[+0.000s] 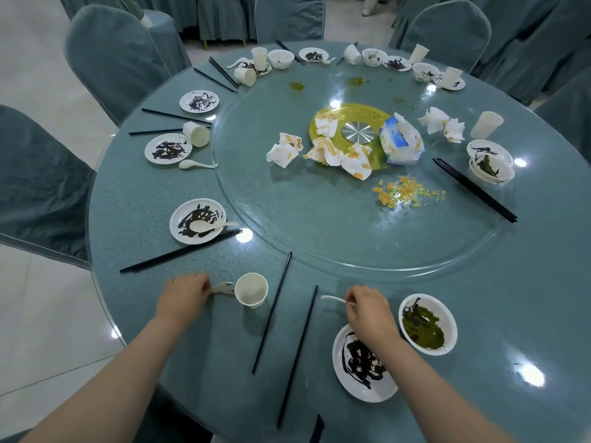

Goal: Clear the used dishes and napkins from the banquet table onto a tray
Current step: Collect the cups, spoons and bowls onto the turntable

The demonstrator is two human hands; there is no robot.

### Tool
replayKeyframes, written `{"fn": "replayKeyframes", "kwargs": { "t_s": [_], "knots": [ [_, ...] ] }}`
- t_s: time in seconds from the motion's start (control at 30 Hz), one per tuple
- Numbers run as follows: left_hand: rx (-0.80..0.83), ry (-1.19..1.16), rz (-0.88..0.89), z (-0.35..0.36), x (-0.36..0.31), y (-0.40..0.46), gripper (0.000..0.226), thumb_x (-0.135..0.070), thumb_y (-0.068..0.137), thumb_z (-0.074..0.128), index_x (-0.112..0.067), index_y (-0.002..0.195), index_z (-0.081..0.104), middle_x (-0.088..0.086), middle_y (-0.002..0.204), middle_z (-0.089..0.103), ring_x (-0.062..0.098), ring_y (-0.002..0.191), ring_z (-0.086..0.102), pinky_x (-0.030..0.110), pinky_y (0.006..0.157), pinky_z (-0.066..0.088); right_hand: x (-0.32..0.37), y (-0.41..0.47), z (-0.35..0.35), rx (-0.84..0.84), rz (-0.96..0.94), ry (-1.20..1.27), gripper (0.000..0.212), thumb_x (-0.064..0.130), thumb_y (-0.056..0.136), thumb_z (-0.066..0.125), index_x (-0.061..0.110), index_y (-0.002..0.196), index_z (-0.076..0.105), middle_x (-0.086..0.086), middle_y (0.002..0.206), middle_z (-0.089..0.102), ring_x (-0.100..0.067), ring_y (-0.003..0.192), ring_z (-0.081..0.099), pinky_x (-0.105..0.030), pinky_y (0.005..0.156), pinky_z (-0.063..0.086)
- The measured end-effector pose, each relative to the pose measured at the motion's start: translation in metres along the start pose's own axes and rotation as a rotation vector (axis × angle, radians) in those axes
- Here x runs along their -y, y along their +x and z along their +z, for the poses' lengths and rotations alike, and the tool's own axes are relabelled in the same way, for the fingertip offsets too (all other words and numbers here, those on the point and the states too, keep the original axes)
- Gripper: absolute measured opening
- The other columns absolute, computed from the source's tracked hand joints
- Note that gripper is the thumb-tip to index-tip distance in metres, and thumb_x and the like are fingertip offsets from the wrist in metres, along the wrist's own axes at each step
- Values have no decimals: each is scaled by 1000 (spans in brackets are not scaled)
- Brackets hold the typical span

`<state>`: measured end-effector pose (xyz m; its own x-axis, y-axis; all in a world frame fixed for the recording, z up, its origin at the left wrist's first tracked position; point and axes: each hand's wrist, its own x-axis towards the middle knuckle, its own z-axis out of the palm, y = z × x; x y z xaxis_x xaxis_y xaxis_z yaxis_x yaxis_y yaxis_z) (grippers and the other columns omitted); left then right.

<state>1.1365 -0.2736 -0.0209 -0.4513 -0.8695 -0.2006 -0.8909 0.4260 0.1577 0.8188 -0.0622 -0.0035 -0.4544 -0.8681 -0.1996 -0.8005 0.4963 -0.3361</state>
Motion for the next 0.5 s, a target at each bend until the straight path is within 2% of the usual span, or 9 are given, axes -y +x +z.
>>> {"fn": "replayKeyframes", "kwargs": {
  "t_s": [0.1, 0.23, 0.3, 0.4, 0.5],
  "knots": [
    [-19, -295, -183, -1, 1, -5, 12, -30, 88, 64, -24, 79, 59, -5, 79, 63, 19, 75, 59, 34, 65, 47, 7, -3, -5, -66, -13, 153, 10, 17, 86, 59, 27, 85, 58, 10, 87, 58, -17, 90, 53, -33, 83, 40],
    [-72, -707, -378, -11, -8, -12, 9, -28, 91, 63, -19, 88, 61, 0, 86, 67, 18, 75, 60, 37, 71, 48, 19, -6, -13, -116, -54, 239, 16, 16, 82, 62, 30, 81, 56, 12, 89, 57, -14, 92, 48, -33, 86, 38],
    [-105, -903, -388, -26, -21, -16, 9, -27, 93, 60, -18, 90, 62, 0, 86, 70, 18, 70, 59, 37, 70, 49, 28, -6, -17, -137, -94, 323, 19, 13, 81, 63, 31, 81, 56, 12, 91, 56, -13, 93, 47, -31, 87, 39],
    [-89, -1104, -331, -52, -54, -26, 8, -17, 96, 56, -12, 94, 61, 2, 82, 71, 15, 62, 54, 30, 65, 48, 44, -5, -23, -197, -183, 421, 17, 10, 83, 63, 26, 86, 63, 13, 93, 54, -10, 96, 47, -22, 88, 38],
    [79, -1249, -286, -68, -92, -40, 7, -10, 96, 53, -11, 97, 60, 4, 77, 71, 15, 61, 56, 29, 67, 51, 65, -4, -34, -240, -275, 467, 15, 7, 85, 62, 21, 89, 65, 13, 94, 55, -7, 96, 49, -12, 86, 35]
  ]
}}
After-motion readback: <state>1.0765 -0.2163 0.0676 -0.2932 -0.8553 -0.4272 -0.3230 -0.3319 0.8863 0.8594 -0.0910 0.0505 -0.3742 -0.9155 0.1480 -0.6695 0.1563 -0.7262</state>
